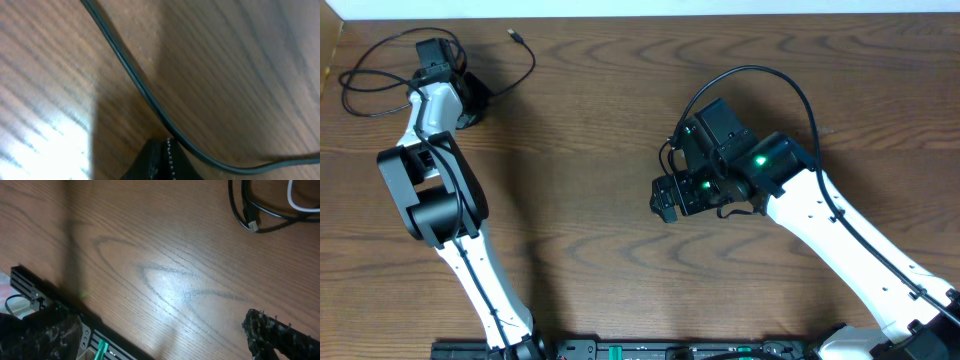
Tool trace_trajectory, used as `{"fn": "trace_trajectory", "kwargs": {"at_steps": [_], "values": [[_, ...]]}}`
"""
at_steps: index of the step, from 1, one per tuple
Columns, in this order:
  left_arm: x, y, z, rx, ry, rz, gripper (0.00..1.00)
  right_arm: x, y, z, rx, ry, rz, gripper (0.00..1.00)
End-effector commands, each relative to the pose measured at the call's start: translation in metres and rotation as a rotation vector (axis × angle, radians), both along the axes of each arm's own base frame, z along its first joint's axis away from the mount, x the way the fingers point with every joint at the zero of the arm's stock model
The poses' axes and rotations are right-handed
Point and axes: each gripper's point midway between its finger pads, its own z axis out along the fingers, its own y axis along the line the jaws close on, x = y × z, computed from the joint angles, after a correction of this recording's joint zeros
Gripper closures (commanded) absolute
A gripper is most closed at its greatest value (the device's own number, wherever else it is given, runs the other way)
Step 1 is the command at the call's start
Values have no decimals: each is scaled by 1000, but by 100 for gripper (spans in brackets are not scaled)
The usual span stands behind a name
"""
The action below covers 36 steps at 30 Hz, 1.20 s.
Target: Untangle cables
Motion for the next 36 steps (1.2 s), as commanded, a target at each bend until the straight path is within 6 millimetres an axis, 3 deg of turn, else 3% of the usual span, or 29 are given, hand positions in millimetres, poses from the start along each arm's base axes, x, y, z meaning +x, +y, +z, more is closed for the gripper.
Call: {"fn": "trace_trajectory", "kwargs": {"at_steps": [1,2,3,4,5,6,8,11,13,14,16,20,21,25,29,31,33,36], "values": [[-14,-1,-30,-39,82,-12,83,-4,3,1,1,12,-11,1],[-6,0,-6,-43,37,-17,64,-4,3,1,2,11,-12,1],[-2,0,14,-53,-3,-24,60,-3,2,1,1,11,-15,1],[5,-4,52,-73,-78,-45,56,-1,1,1,-3,7,-21,1],[7,-8,77,-89,-126,-63,51,2,-3,0,-8,2,-34,1],[7,-20,124,-118,-210,-101,43,8,-8,0,-11,1,-57,1],[0,-38,174,-161,-289,-154,31,18,-22,0,-13,6,-108,1],[-26,-82,237,-272,-360,-264,7,39,-62,-1,-26,31,-238,1],[-48,-114,254,-358,-335,-321,5,49,-98,-4,-46,69,-345,1],[-68,-139,255,-408,-267,-344,5,53,-118,-6,-55,92,-408,1],[-90,-173,245,-451,-157,-394,5,59,-142,-7,-67,102,-469,1],[-119,-235,214,-485,16,-554,5,75,-189,-9,-131,57,-599,1],[-130,-260,202,-491,69,-622,5,81,-206,-9,-141,45,-646,1],[-156,-313,167,-458,189,-750,5,88,-235,-8,-140,31,-732,1],[-174,-358,138,-360,235,-857,5,88,-245,-8,-141,34,-762,1],[-176,-367,127,-290,244,-841,7,88,-245,-8,-141,36,-762,1],[-174,-376,114,-212,239,-781,14,84,-245,-9,-147,51,-760,1],[-175,-403,104,-191,185,-815,14,83,-244,-9,-144,56,-758,1]]}}
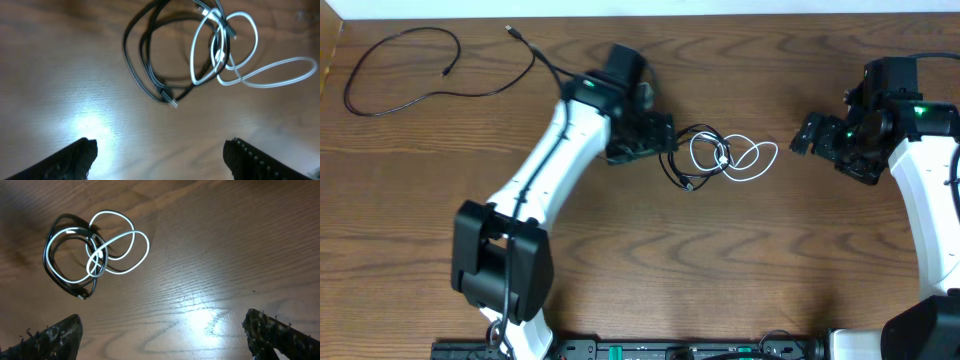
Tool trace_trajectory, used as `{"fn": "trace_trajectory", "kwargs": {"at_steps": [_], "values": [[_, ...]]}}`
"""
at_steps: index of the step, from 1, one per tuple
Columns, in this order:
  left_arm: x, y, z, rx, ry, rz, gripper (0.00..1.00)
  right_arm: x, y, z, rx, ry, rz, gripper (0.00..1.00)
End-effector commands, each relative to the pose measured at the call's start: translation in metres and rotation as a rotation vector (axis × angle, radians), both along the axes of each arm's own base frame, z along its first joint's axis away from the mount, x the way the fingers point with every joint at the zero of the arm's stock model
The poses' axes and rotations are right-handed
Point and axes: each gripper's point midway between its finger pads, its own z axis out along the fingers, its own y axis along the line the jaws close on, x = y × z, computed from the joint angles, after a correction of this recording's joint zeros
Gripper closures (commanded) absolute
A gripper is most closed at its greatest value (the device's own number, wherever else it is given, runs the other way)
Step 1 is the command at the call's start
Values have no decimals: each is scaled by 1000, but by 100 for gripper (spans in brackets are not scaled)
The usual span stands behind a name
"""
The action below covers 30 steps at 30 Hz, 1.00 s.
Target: Untangle cables
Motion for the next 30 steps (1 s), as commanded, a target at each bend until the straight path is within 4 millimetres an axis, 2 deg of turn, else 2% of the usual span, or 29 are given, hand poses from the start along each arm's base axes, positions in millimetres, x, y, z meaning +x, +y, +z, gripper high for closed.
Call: {"fn": "trace_trajectory", "kwargs": {"at_steps": [1,3,5,9,12,18,24,26,27,28,29,30], "values": [[-1,-12,-15,74,-56,36,14,0,1,3,8,-9,4,1],[-1,-15,-17,91,-72,32,14,2,6,5,37,-20,2,1],[2,-6,-20,150,-89,80,14,17,12,12,80,-84,1,1],[3,-5,-20,152,-87,97,14,33,18,18,93,-153,21,1],[3,0,-23,176,-91,104,14,34,34,10,97,-140,62,1],[-5,9,-28,220,-61,102,14,37,79,-43,128,-20,92,1],[-18,31,-33,333,-21,110,14,41,78,-84,118,98,-79,1],[-19,31,-33,334,-17,110,13,46,80,-96,129,114,-104,8],[-19,31,-33,334,-17,110,14,51,83,-102,145,113,-110,22],[-19,31,-33,334,-17,110,14,53,84,-104,151,108,-108,32],[-19,31,-33,334,-17,110,14,57,86,-106,162,100,-105,50],[-19,31,-33,334,-17,110,14,60,89,-105,180,89,-99,64]]}}
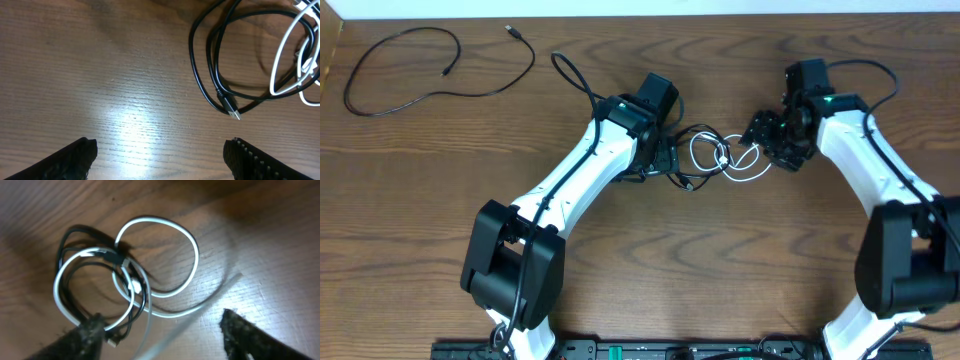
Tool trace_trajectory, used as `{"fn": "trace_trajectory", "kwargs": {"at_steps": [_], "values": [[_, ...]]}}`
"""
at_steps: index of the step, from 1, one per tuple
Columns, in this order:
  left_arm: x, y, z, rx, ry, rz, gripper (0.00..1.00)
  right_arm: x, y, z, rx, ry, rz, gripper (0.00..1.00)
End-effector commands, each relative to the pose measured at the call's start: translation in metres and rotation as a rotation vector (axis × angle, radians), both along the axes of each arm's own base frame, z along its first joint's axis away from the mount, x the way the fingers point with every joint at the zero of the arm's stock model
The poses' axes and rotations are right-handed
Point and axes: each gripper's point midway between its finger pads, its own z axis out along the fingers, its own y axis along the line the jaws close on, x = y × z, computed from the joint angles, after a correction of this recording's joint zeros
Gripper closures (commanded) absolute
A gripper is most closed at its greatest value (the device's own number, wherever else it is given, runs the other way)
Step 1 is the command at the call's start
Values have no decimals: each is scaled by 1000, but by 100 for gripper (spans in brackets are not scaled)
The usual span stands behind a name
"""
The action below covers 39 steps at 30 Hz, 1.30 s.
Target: Untangle cables
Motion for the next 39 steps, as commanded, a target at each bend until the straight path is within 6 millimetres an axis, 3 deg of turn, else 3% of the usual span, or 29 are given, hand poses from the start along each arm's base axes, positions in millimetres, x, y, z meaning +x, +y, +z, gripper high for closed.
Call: {"fn": "trace_trajectory", "kwargs": {"at_steps": [1,3,8,9,12,13,14,15,16,17,19,21,23,25,28,31,35,39], "values": [[0,7,0,27,-6,11,14,5,7,-6,40,4,-33,78],[0,6,-1,27,-6,12,14,11,11,0,65,-25,-25,99],[0,7,-1,27,-6,12,14,17,38,23,229,-73,30,99],[-1,7,-1,28,-3,12,14,20,46,43,303,-109,55,99],[-1,7,-1,29,-3,12,14,28,48,99,388,-224,81,99],[-1,7,-1,29,-3,12,14,30,45,132,417,-299,92,99],[-1,7,-1,28,-3,12,13,30,39,179,444,-409,108,99],[0,7,-1,28,-4,12,14,29,36,204,450,-472,117,99],[0,6,-1,26,-7,12,14,23,32,257,449,-610,137,99],[1,6,0,25,-10,12,13,16,30,291,447,-705,156,99],[2,5,0,22,-13,17,14,-3,30,361,446,-909,199,99],[2,5,0,22,-13,17,14,-38,28,441,450,-1152,242,99],[2,5,0,21,-12,20,14,-73,26,494,436,-1349,285,99],[2,5,0,20,-11,31,14,-99,23,522,418,-1461,289,99],[1,5,0,15,-8,37,14,-115,19,528,404,-1477,269,99],[2,5,0,14,-9,37,14,-112,19,514,408,-1412,256,99],[1,2,7,-74,21,54,14,-93,19,488,410,-1299,229,99],[11,17,35,-227,23,126,14,-62,20,443,413,-1121,190,99]]}}
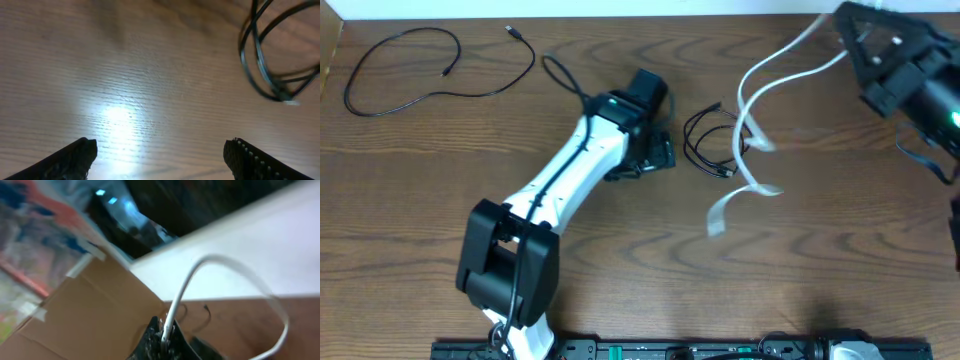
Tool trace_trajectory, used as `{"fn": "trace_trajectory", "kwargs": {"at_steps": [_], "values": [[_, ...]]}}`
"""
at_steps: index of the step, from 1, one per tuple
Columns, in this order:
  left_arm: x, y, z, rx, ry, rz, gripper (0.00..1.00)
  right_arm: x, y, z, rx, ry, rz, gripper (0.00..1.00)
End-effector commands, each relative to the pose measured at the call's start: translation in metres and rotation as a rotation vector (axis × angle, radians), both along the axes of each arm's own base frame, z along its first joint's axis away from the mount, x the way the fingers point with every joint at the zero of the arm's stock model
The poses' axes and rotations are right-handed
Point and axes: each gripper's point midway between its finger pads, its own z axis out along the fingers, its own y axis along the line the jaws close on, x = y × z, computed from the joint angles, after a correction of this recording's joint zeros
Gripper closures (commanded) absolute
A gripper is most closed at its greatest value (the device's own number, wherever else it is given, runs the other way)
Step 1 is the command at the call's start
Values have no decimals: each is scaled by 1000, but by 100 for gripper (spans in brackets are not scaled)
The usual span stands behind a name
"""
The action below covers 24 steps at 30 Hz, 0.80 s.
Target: Untangle cables
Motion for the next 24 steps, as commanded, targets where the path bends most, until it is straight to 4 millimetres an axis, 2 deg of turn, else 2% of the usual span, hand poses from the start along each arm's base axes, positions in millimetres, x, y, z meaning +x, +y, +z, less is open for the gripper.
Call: {"fn": "trace_trajectory", "kwargs": {"at_steps": [1,4,8,11,15,18,20,24], "values": [[8,15,36,-157,-18,73,13,20,0,-29,-2,114,-8,99],[8,21,57,-304,-9,66,14,36,8,-70,-11,277,13,99],[2,6,84,-536,10,-34,13,48,40,-117,-39,443,95,99],[-2,-10,109,-722,-42,-189,14,52,65,-141,-67,508,156,99],[-3,-10,126,-825,-87,-266,16,57,87,-164,-93,565,201,99],[-6,-9,146,-924,-146,-339,18,69,90,-185,-122,609,166,99],[-13,-7,176,-1043,-243,-432,18,77,88,-207,-132,688,109,98],[-22,-3,201,-1050,-361,-522,18,83,99,-229,-112,775,108,98]]}}
